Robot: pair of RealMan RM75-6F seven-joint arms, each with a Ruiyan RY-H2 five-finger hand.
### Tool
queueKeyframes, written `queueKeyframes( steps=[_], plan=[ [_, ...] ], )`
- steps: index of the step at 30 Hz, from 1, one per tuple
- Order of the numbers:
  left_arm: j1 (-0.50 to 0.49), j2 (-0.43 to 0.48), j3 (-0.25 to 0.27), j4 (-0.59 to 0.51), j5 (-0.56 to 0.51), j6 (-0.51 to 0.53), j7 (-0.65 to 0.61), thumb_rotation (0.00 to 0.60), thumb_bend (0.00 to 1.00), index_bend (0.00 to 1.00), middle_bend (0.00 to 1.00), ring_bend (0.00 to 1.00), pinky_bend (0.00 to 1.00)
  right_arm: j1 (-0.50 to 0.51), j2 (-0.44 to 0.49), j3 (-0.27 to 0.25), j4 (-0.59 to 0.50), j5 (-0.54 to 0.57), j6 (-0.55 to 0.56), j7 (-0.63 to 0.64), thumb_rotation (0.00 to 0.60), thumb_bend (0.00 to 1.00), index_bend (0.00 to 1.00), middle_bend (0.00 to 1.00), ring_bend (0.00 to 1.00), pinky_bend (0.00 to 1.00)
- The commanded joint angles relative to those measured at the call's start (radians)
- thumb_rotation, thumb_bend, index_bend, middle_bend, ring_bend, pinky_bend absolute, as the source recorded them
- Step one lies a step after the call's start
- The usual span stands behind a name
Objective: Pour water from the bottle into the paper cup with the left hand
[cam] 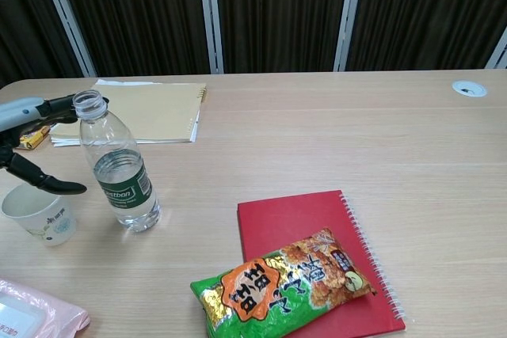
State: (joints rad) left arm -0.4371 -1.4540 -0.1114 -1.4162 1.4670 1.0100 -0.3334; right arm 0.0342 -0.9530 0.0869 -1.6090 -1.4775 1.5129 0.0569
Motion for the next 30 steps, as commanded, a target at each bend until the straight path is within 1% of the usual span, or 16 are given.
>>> queueKeyframes(
  steps=[1, 8, 13, 17, 23, 30],
  plan=[
    [-0.04, -0.051, 0.004, 0.07, 0.004, -0.046, -0.081, 0.6, 0.0, 0.0, 0.0, 0.0, 0.0, 0.003, -0.007, 0.001, 0.007, 0.011, -0.012, -0.009, 0.6, 0.0, 0.0, 0.0, 0.0, 0.0],
    [-0.088, -0.126, 0.032, 0.196, 0.066, -0.065, -0.259, 0.6, 0.0, 0.0, 0.0, 0.0, 0.0, 0.012, -0.019, 0.009, 0.025, 0.039, -0.034, -0.017, 0.6, 0.0, 0.0, 0.0, 0.0, 0.0],
    [-0.113, -0.165, 0.03, 0.261, 0.07, -0.076, -0.363, 0.6, 0.0, 0.0, 0.0, 0.0, 0.0, 0.018, -0.028, 0.01, 0.031, 0.045, -0.045, -0.031, 0.6, 0.0, 0.0, 0.0, 0.0, 0.0],
    [-0.136, -0.189, 0.042, 0.309, 0.092, -0.081, -0.456, 0.6, 0.0, 0.0, 0.0, 0.0, 0.0, 0.025, -0.034, 0.011, 0.034, 0.055, -0.058, -0.042, 0.6, 0.0, 0.0, 0.0, 0.0, 0.0],
    [-0.169, -0.218, 0.061, 0.372, 0.118, -0.085, -0.552, 0.6, 0.0, 0.0, 0.0, 0.0, 0.0, 0.031, -0.04, 0.016, 0.04, 0.072, -0.074, -0.051, 0.6, 0.0, 0.0, 0.0, 0.0, 0.0],
    [-0.195, -0.25, 0.077, 0.419, 0.128, -0.087, -0.615, 0.597, 0.0, 0.0, 0.0, 0.0, 0.01, 0.04, -0.048, 0.018, 0.052, 0.092, -0.098, -0.055, 0.6, 0.0, 0.0, 0.0, 0.0, 0.0]
  ],
)
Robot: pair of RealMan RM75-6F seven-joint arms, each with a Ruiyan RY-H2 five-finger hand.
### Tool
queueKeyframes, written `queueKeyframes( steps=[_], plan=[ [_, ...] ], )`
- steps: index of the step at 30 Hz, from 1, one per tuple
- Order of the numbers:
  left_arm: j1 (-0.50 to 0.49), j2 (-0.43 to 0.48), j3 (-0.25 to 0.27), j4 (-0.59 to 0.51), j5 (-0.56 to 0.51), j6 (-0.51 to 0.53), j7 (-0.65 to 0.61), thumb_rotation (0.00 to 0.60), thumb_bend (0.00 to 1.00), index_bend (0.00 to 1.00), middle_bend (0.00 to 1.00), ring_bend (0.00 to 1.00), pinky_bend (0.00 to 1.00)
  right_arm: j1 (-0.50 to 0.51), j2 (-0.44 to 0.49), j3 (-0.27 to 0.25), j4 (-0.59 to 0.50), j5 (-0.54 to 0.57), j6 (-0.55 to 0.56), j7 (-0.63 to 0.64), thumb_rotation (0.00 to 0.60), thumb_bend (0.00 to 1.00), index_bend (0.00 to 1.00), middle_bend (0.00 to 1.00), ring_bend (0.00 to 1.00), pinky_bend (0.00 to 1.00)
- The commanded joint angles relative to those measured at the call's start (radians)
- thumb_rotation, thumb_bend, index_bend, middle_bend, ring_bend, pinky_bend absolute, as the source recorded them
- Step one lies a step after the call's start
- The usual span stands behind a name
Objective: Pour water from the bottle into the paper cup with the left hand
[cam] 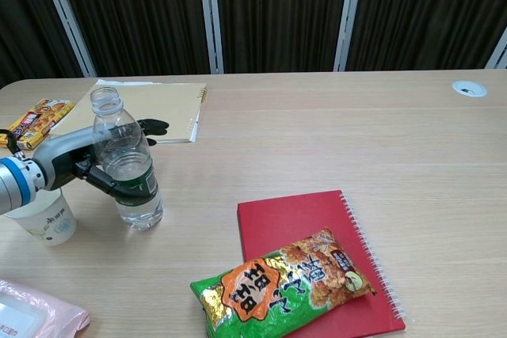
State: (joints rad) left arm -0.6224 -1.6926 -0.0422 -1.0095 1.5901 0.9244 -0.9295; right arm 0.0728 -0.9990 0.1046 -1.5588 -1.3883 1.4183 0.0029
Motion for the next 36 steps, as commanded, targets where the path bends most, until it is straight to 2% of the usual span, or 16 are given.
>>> queueKeyframes(
  steps=[1, 3, 6, 8, 10, 11, 16, 20, 27, 31, 36],
  plan=[
    [-0.013, -0.015, 0.01, 0.016, 0.007, -0.002, -0.03, 0.593, 0.0, 0.0, 0.0, 0.0, 0.01, 0.002, -0.002, 0.001, 0.003, 0.004, -0.005, -0.001, 0.6, 0.0, 0.0, 0.0, 0.0, 0.0],
    [-0.017, -0.023, 0.012, 0.023, 0.007, 0.002, -0.052, 0.59, 0.0, 0.01, 0.0, 0.0, 0.04, 0.004, -0.004, 0.001, 0.005, 0.007, -0.008, -0.002, 0.6, 0.0, 0.0, 0.0, 0.0, 0.0],
    [-0.019, -0.039, 0.013, 0.039, 0.005, 0.014, -0.092, 0.591, 0.0, 0.14, 0.14, 0.1, 0.13, 0.005, -0.006, 0.002, 0.01, 0.014, -0.014, -0.002, 0.6, 0.0, 0.0, 0.0, 0.0, 0.0],
    [-0.019, -0.047, 0.013, 0.05, 0.005, 0.026, -0.112, 0.588, 0.0, 0.34, 0.29, 0.2, 0.2, 0.007, -0.007, 0.003, 0.013, 0.016, -0.017, -0.002, 0.6, 0.0, 0.0, 0.0, 0.0, 0.0],
    [-0.019, -0.054, 0.012, 0.055, 0.002, 0.037, -0.145, 0.591, 0.03, 0.51, 0.37, 0.25, 0.24, 0.008, -0.009, 0.003, 0.014, 0.018, -0.021, -0.001, 0.6, 0.0, 0.0, 0.0, 0.0, 0.0],
    [-0.02, -0.055, 0.014, 0.053, 0.0, 0.035, -0.163, 0.594, 0.06, 0.56, 0.39, 0.26, 0.25, 0.009, -0.009, 0.002, 0.015, 0.017, -0.023, -0.001, 0.6, 0.0, 0.0, 0.0, 0.0, 0.0],
    [-0.042, -0.029, 0.024, -0.002, -0.003, -0.001, -0.322, 0.6, 0.29, 0.61, 0.44, 0.29, 0.31, 0.011, -0.008, -0.005, 0.014, 0.008, -0.03, 0.005, 0.6, 0.0, 0.0, 0.0, 0.0, 0.0],
    [-0.046, -0.017, 0.018, -0.025, -0.004, 0.021, -0.369, 0.6, 0.46, 0.62, 0.48, 0.35, 0.36, 0.01, -0.003, -0.006, 0.011, 0.003, -0.027, 0.017, 0.6, 0.0, 0.0, 0.0, 0.0, 0.0],
    [-0.037, 0.017, -0.026, -0.105, -0.045, 0.065, -0.318, 0.6, 0.46, 0.62, 0.5, 0.37, 0.37, 0.01, 0.011, -0.013, 0.008, -0.008, -0.038, 0.048, 0.6, 0.0, 0.0, 0.0, 0.0, 0.0],
    [-0.043, 0.079, -0.049, -0.184, -0.045, 0.091, -0.292, 0.6, 0.46, 0.62, 0.5, 0.37, 0.37, 0.007, 0.014, -0.013, 0.004, -0.011, -0.03, 0.051, 0.6, 0.0, 0.0, 0.0, 0.0, 0.0],
    [-0.055, 0.208, -0.072, -0.291, -0.04, 0.101, -0.227, 0.6, 0.45, 0.62, 0.49, 0.37, 0.37, 0.003, 0.019, -0.013, -0.003, -0.012, -0.021, 0.051, 0.6, 0.0, 0.0, 0.0, 0.0, 0.0]
  ],
)
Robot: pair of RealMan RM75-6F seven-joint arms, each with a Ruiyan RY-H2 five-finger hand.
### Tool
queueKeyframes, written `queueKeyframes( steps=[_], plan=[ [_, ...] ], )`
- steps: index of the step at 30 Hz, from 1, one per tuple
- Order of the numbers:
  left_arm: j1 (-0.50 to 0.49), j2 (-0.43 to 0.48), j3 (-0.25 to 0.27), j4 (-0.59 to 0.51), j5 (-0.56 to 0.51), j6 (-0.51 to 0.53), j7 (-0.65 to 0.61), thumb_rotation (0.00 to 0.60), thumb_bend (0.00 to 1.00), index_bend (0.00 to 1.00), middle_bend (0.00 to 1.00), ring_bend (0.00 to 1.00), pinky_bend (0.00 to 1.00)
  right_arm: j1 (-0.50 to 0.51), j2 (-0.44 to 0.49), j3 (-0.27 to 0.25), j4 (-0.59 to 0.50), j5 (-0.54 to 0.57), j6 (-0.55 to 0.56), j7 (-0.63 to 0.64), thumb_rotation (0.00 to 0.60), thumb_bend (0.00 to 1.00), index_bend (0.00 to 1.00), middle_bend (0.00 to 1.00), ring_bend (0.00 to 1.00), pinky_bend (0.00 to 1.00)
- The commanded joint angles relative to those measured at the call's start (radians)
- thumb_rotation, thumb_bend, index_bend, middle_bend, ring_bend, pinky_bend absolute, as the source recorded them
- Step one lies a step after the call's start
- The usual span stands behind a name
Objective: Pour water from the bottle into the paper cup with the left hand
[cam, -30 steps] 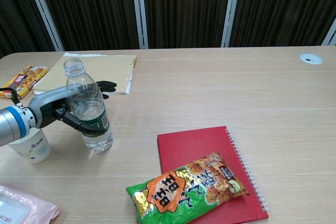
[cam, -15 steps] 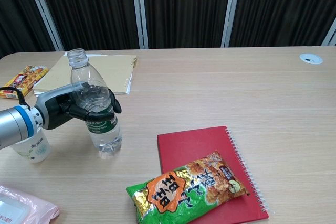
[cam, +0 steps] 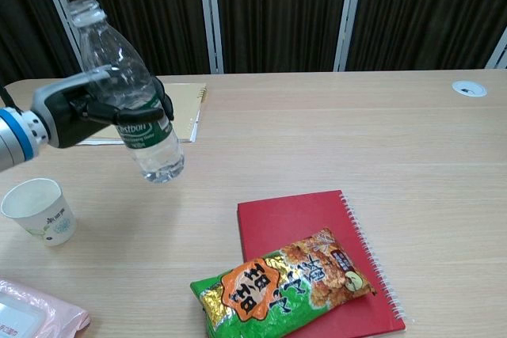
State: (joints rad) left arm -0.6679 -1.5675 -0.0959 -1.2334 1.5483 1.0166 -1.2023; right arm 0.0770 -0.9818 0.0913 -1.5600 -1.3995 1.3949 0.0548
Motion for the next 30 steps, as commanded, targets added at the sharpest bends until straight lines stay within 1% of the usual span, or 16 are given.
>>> queueKeyframes(
  steps=[1, 4, 7, 12, 14, 16, 17, 23, 27, 30],
  plan=[
    [-0.01, 0.109, -0.019, -0.08, 0.002, 0.006, 0.057, 0.6, 0.45, 0.62, 0.49, 0.37, 0.37, -0.002, 0.002, 0.0, -0.002, -0.001, 0.003, -0.001, 0.6, 0.0, 0.0, 0.0, 0.0, 0.0],
    [-0.011, 0.203, -0.013, -0.113, 0.002, -0.01, 0.092, 0.6, 0.45, 0.62, 0.49, 0.37, 0.37, -0.005, 0.004, 0.0, -0.003, -0.001, 0.01, -0.002, 0.6, 0.0, 0.0, 0.0, 0.0, 0.0],
    [0.0, 0.297, -0.001, -0.113, 0.0, -0.02, 0.125, 0.6, 0.45, 0.62, 0.49, 0.37, 0.37, -0.009, 0.005, -0.001, -0.005, -0.005, 0.019, -0.006, 0.6, 0.0, 0.0, 0.0, 0.0, 0.0],
    [0.019, 0.388, 0.038, -0.076, 0.002, -0.048, 0.134, 0.6, 0.45, 0.62, 0.49, 0.37, 0.37, -0.014, 0.012, -0.009, -0.024, -0.022, 0.028, 0.003, 0.6, 0.0, 0.0, 0.0, 0.0, 0.0],
    [0.023, 0.416, 0.069, -0.042, 0.004, -0.089, 0.121, 0.6, 0.45, 0.62, 0.49, 0.37, 0.37, -0.016, 0.016, -0.012, -0.031, -0.033, 0.033, 0.003, 0.6, 0.0, 0.0, 0.0, 0.0, 0.0],
    [0.028, 0.424, 0.094, -0.007, 0.013, -0.11, 0.107, 0.6, 0.44, 0.61, 0.49, 0.37, 0.37, -0.017, 0.019, -0.015, -0.039, -0.045, 0.042, 0.001, 0.6, 0.0, 0.0, 0.0, 0.0, 0.0],
    [0.033, 0.422, 0.116, 0.027, 0.027, -0.122, 0.111, 0.6, 0.44, 0.61, 0.49, 0.37, 0.37, -0.019, 0.02, -0.017, -0.045, -0.053, 0.048, -0.004, 0.6, 0.0, 0.0, 0.0, 0.0, 0.0],
    [0.052, 0.389, 0.189, 0.148, 0.081, -0.138, 0.152, 0.6, 0.45, 0.61, 0.49, 0.37, 0.37, -0.018, 0.018, -0.02, -0.056, -0.059, 0.049, -0.019, 0.6, 0.0, 0.0, 0.0, 0.0, 0.0],
    [0.071, 0.352, 0.216, 0.232, 0.104, -0.122, 0.261, 0.6, 0.45, 0.61, 0.49, 0.37, 0.37, -0.017, 0.019, -0.019, -0.058, -0.058, 0.05, -0.019, 0.6, 0.0, 0.0, 0.0, 0.0, 0.0],
    [0.084, 0.329, 0.224, 0.269, 0.112, -0.105, 0.349, 0.6, 0.44, 0.61, 0.49, 0.37, 0.37, -0.014, 0.017, -0.022, -0.053, -0.056, 0.04, -0.019, 0.6, 0.0, 0.0, 0.0, 0.0, 0.0]
  ],
)
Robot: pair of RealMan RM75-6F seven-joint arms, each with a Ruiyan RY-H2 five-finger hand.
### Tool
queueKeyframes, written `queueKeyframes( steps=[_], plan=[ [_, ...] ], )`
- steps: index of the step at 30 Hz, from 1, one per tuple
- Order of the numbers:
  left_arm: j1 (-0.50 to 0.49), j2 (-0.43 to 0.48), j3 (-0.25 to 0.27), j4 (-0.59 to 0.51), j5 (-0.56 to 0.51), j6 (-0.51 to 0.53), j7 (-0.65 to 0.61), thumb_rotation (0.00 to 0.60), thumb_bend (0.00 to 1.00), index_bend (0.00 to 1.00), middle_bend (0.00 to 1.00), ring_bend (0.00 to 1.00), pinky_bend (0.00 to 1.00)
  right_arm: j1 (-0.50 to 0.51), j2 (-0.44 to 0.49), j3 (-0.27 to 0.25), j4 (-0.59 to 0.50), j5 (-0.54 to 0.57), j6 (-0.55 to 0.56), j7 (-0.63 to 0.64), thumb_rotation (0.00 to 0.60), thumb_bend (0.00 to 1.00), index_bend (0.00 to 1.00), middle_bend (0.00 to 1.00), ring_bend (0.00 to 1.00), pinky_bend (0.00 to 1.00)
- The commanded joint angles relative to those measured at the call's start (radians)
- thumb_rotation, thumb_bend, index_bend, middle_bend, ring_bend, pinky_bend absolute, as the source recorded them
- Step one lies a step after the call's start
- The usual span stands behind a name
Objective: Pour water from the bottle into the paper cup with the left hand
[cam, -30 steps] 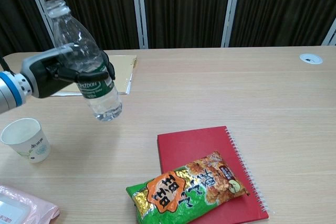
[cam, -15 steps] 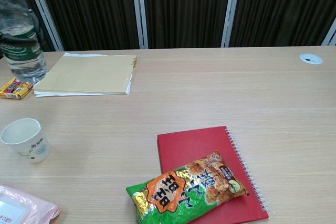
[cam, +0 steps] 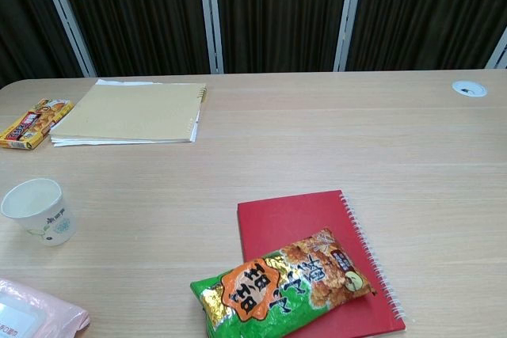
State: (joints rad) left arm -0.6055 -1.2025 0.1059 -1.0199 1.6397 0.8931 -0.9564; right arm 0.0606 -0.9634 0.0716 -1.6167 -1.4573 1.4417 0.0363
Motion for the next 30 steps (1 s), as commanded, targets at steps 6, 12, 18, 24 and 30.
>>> queueKeyframes(
  steps=[6, 12, 18, 24, 30],
  plan=[
    [0.038, -0.083, 0.025, 0.117, 0.02, 0.033, 0.283, 0.6, 0.44, 0.61, 0.49, 0.37, 0.37, 0.004, -0.009, -0.003, 0.011, 0.009, -0.015, -0.008, 0.6, 0.0, 0.0, 0.0, 0.0, 0.0],
    [0.051, -0.126, 0.021, 0.155, 0.023, 0.06, 0.469, 0.6, 0.45, 0.61, 0.49, 0.37, 0.37, 0.007, -0.015, -0.006, 0.01, 0.013, -0.023, -0.023, 0.6, 0.0, 0.0, 0.0, 0.0, 0.0],
    [0.055, -0.16, 0.02, 0.179, 0.016, 0.054, 0.576, 0.6, 0.45, 0.61, 0.49, 0.37, 0.37, 0.005, -0.014, -0.004, 0.011, 0.018, -0.019, -0.021, 0.6, 0.0, 0.0, 0.0, 0.0, 0.0],
    [0.059, -0.19, 0.024, 0.224, 0.01, 0.05, 0.634, 0.6, 0.44, 0.61, 0.49, 0.37, 0.37, 0.005, -0.014, -0.004, 0.015, 0.018, -0.021, -0.017, 0.6, 0.0, 0.0, 0.0, 0.0, 0.0],
    [0.057, -0.199, 0.028, 0.233, 0.012, 0.053, 0.66, 0.6, 0.44, 0.61, 0.49, 0.37, 0.37, 0.003, -0.014, -0.005, 0.012, 0.014, -0.013, -0.021, 0.6, 0.0, 0.0, 0.0, 0.0, 0.0]
  ],
)
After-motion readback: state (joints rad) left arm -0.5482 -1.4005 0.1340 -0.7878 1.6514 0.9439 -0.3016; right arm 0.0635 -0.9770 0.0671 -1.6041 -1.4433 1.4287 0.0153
